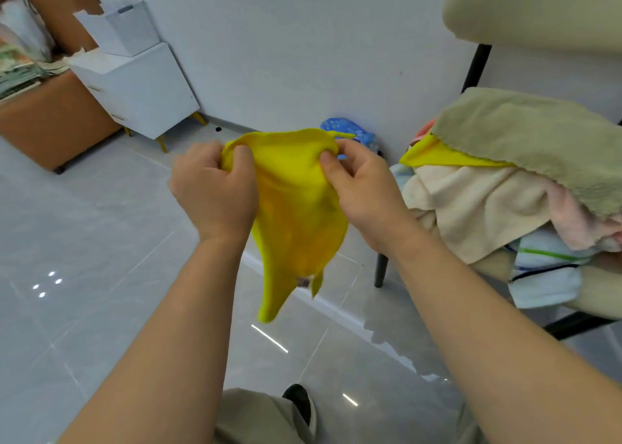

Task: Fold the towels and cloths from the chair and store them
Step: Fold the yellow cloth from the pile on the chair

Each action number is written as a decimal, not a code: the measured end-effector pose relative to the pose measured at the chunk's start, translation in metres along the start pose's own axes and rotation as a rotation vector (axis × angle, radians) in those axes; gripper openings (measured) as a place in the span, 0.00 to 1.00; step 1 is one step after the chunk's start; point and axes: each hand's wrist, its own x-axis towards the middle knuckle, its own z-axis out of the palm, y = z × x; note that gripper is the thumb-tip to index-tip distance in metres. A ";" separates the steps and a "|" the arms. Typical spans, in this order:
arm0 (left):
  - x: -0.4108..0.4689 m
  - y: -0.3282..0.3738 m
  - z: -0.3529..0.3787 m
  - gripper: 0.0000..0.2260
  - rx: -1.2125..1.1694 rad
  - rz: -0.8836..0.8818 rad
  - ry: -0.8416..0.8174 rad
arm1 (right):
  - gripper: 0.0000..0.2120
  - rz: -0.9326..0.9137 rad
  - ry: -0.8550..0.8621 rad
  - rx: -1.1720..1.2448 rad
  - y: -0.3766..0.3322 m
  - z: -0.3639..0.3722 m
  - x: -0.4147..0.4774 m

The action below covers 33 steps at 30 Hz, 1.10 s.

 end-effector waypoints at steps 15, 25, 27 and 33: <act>-0.031 0.015 0.030 0.12 -0.530 -0.259 -1.012 | 0.06 0.012 0.036 -0.178 0.021 -0.032 -0.003; -0.034 0.019 0.052 0.14 -0.430 -0.268 -0.806 | 0.18 0.088 -0.245 -0.653 0.038 -0.087 -0.010; -0.030 0.020 0.056 0.13 -0.392 -0.286 -0.722 | 0.20 0.091 -0.332 -0.721 0.045 -0.095 -0.012; -0.029 0.023 0.059 0.11 -0.259 -0.223 -0.590 | 0.19 0.149 -0.364 -0.783 0.055 -0.109 -0.016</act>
